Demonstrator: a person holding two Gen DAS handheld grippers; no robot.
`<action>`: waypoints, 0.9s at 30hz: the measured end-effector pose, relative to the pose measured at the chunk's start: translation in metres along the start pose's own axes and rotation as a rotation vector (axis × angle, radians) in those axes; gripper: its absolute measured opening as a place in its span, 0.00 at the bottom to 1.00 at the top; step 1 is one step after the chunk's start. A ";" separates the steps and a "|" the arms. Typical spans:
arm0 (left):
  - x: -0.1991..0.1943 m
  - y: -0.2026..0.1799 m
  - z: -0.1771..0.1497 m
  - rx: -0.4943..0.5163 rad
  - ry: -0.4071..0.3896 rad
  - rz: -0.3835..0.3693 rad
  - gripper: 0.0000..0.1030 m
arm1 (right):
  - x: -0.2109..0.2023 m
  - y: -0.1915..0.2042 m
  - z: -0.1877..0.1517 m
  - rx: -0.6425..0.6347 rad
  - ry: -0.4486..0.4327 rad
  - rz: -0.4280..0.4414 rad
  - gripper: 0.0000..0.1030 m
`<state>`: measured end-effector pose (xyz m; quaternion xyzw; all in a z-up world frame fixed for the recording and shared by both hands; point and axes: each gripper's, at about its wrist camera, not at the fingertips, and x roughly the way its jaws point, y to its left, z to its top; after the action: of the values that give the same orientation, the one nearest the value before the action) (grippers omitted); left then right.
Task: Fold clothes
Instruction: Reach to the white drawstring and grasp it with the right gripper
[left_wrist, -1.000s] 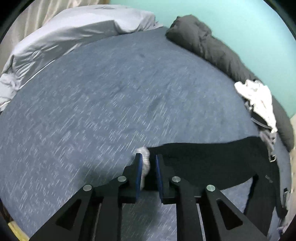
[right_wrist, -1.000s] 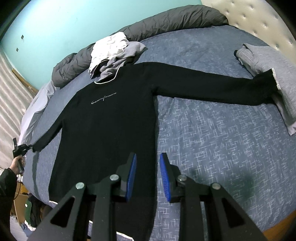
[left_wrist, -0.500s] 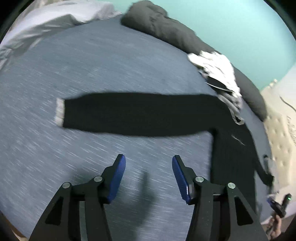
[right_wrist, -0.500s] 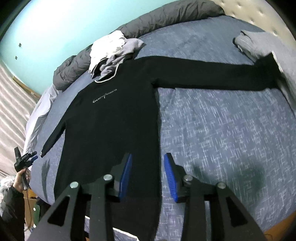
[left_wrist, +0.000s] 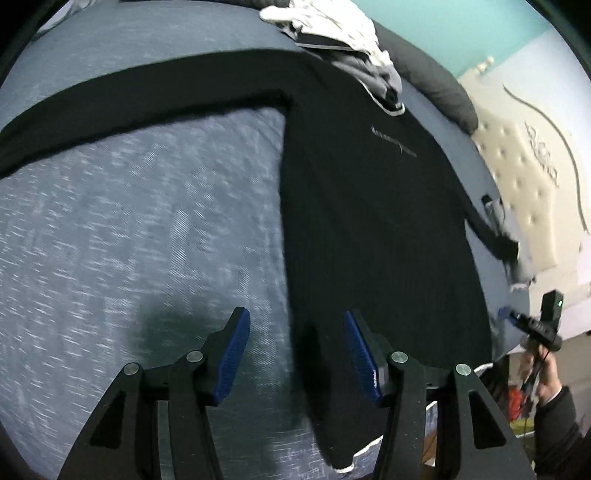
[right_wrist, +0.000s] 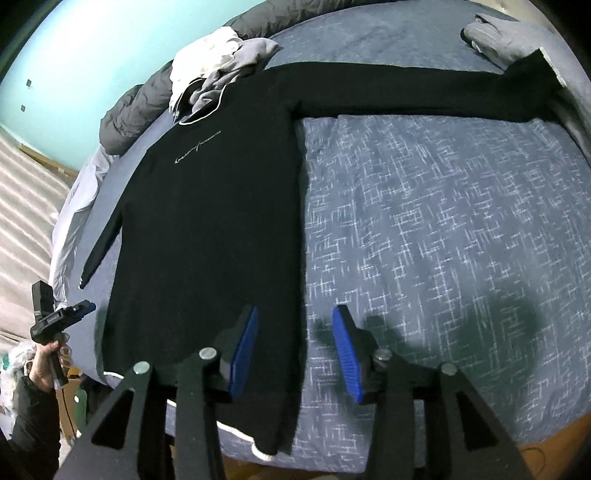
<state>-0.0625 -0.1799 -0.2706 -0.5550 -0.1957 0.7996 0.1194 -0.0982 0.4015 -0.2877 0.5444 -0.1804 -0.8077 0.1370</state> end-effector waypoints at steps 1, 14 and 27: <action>0.003 -0.002 -0.002 0.004 0.004 0.003 0.56 | -0.001 -0.003 0.002 0.009 -0.005 0.002 0.41; 0.036 -0.021 -0.012 0.021 0.007 0.047 0.58 | -0.063 -0.087 0.080 0.145 -0.222 -0.161 0.56; 0.045 -0.019 -0.011 -0.006 0.013 0.089 0.58 | -0.111 -0.160 0.158 0.183 -0.356 -0.377 0.59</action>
<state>-0.0690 -0.1429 -0.3036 -0.5687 -0.1722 0.8000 0.0833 -0.2078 0.6137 -0.2114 0.4277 -0.1693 -0.8823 -0.0995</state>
